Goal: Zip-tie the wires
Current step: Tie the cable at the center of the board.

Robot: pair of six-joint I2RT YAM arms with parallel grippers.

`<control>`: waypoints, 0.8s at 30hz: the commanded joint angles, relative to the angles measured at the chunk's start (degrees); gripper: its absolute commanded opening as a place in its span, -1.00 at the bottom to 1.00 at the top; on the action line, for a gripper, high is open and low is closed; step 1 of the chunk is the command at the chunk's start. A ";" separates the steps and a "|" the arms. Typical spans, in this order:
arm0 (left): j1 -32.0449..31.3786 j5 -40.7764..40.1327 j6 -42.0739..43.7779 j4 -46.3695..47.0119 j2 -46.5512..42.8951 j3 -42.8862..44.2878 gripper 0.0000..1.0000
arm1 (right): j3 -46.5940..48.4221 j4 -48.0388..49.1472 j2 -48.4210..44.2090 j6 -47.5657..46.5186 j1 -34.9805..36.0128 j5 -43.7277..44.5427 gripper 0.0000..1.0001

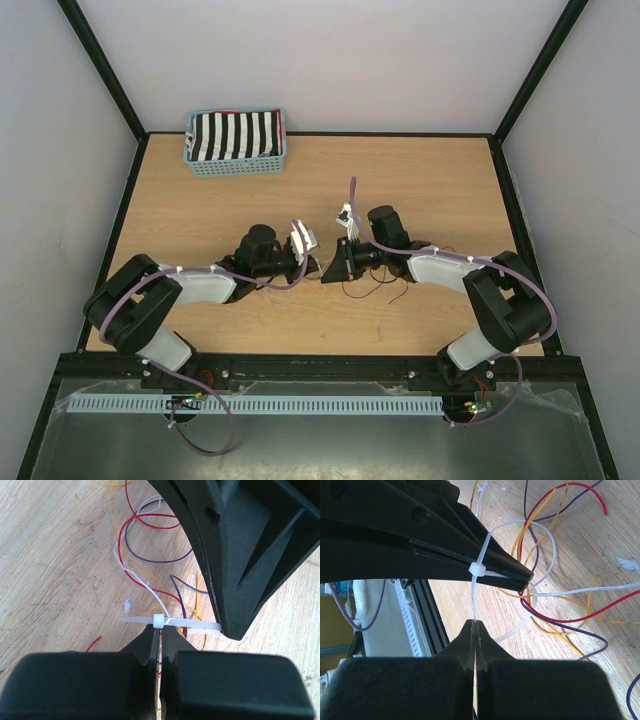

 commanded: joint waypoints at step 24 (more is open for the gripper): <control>-1.38 0.36 0.81 1.64 -0.69 -0.22 -1.00 | 4.73 0.99 2.57 2.43 -0.35 4.46 -1.00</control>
